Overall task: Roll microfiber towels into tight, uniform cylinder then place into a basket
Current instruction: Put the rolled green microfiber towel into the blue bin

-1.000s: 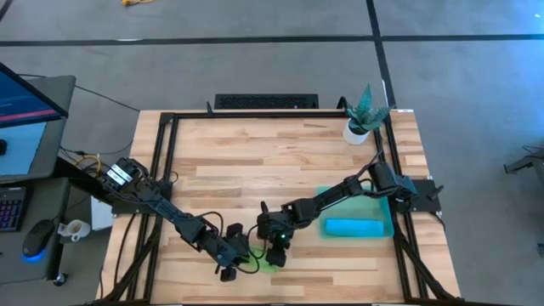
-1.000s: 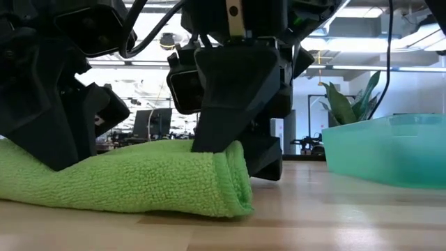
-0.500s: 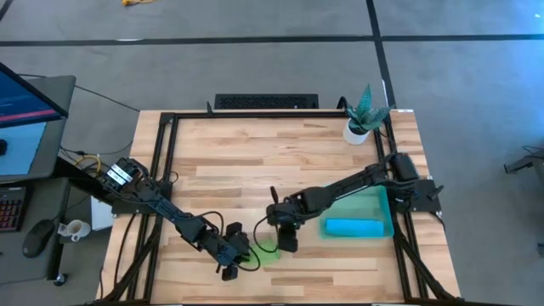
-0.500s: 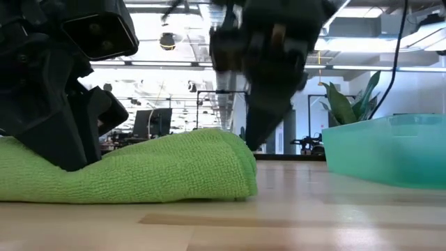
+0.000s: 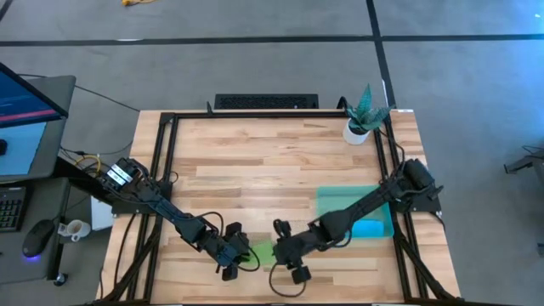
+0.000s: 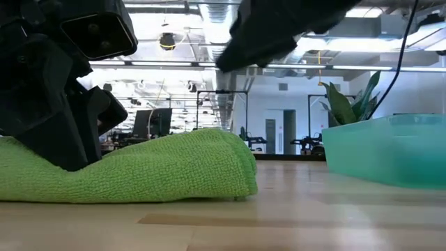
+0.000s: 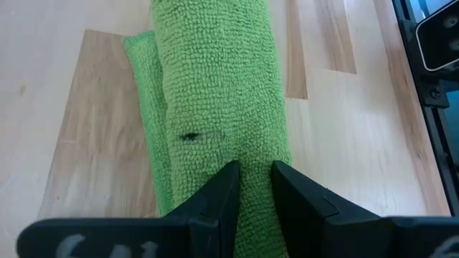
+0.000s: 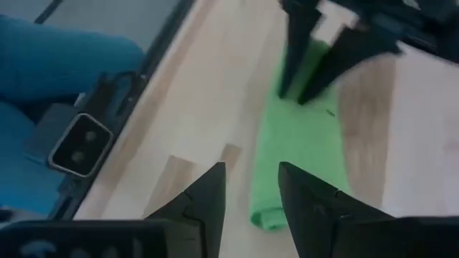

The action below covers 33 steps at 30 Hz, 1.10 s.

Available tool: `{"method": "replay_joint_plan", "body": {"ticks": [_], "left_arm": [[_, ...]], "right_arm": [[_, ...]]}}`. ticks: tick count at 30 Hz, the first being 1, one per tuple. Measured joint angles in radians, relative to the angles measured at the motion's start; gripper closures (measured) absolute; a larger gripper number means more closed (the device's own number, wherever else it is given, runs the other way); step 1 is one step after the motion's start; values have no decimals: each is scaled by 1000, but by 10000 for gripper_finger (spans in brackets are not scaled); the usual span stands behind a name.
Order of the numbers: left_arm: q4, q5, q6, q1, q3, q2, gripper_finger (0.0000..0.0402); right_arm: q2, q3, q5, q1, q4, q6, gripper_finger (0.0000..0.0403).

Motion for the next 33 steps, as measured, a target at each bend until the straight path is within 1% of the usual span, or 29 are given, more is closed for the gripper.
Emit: {"method": "replay_joint_plan", "body": {"ticks": [5, 8, 11, 13, 16, 18, 21, 25, 30, 33], "left_arm": [[0, 0, -1, 0, 0, 0, 320], [0, -1, -14, 0, 0, 0, 320], [0, -1, -18, 1, 0, 0, 320], [-1, -2, -18, 1, 0, 0, 320], [-1, -3, -27, 1, 0, 0, 320], [-2, -2, -28, 1, 0, 0, 320], [-2, -2, -29, 1, 0, 0, 320], [-2, -2, -28, 1, 0, 0, 320], [-2, -2, -28, 1, 0, 0, 320], [-2, -2, -28, 1, 0, 0, 320]], "right_arm": [[18, -1, 20, 18, 17, -58, 246], [31, 5, 23, 15, 50, -94, 235], [51, -2, 26, 9, 26, -127, 211], [76, 7, 26, 7, 77, -137, 191], [103, -1, 26, 0, 79, -170, 164], [124, 4, 25, -3, 115, -203, 152], [126, 2, 41, -5, 116, -235, 148], [119, 4, 82, -7, 113, -236, 148], [146, 7, 49, -13, 138, -227, 148], [181, 3, 55, -19, 143, -218, 148]]}}
